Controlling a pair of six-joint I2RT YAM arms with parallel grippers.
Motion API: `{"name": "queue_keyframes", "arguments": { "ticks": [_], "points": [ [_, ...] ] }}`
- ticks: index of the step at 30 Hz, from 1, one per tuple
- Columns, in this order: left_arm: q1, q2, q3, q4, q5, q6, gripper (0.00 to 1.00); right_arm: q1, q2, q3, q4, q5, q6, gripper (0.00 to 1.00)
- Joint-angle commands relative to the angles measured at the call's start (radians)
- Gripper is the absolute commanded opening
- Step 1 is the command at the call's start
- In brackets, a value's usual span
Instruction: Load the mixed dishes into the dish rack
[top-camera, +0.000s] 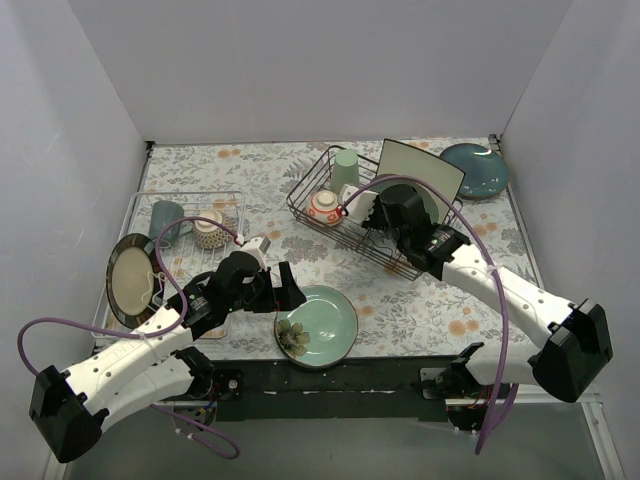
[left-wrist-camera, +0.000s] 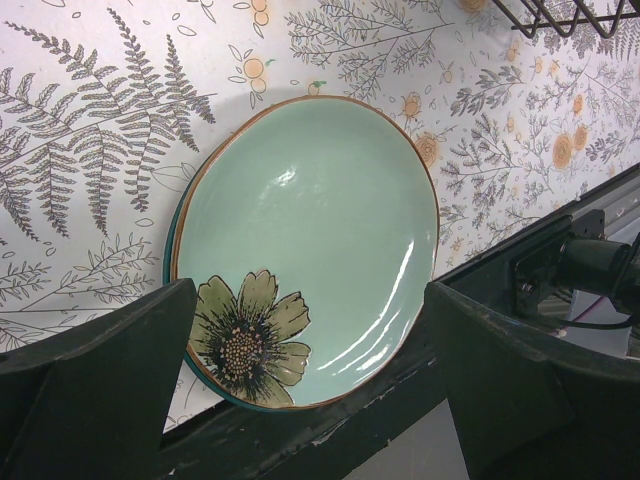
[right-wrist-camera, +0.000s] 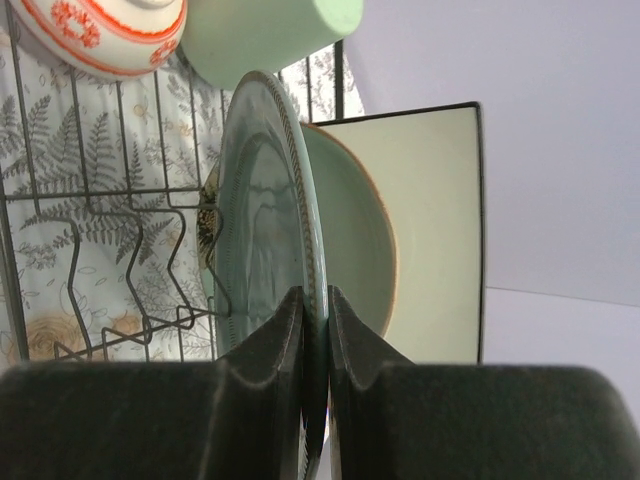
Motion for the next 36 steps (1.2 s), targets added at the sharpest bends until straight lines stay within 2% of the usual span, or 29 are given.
{"name": "queue_keyframes", "arguments": {
  "ticks": [1,6,14,16,18,19,21,25,31,36],
  "points": [
    [0.0,-0.013,-0.006,0.003,-0.01,0.006,0.98,0.0,0.01,0.009,0.159,0.042,-0.037,0.01],
    [0.0,-0.016,-0.007,0.005,-0.011,0.006,0.98,-0.001,0.059,0.024,0.18,0.104,-0.004,0.01],
    [0.0,-0.026,-0.006,0.003,-0.01,0.006,0.98,-0.04,0.13,0.087,0.124,0.095,0.06,0.02],
    [0.0,-0.028,-0.009,0.005,-0.01,0.006,0.98,-0.052,0.137,0.089,0.124,0.094,0.069,0.13],
    [0.0,-0.03,-0.009,0.006,-0.008,0.004,0.98,-0.06,0.14,0.089,0.128,0.095,0.08,0.19],
    [0.0,-0.026,-0.009,0.006,-0.007,0.006,0.98,-0.066,0.139,0.09,0.13,0.095,0.083,0.29],
    [0.0,-0.026,-0.009,0.008,-0.008,0.006,0.98,-0.072,0.14,0.09,0.137,0.1,0.086,0.32],
    [0.0,-0.025,-0.009,0.006,-0.008,0.006,0.98,-0.089,0.14,0.098,0.151,0.131,0.097,0.52],
    [0.0,-0.028,-0.01,0.008,-0.006,0.004,0.98,-0.113,0.134,0.115,0.159,0.17,0.114,0.68],
    [0.0,-0.03,-0.01,0.008,-0.006,0.003,0.98,-0.133,0.159,0.127,0.205,0.249,0.112,0.74]
  ]
}}
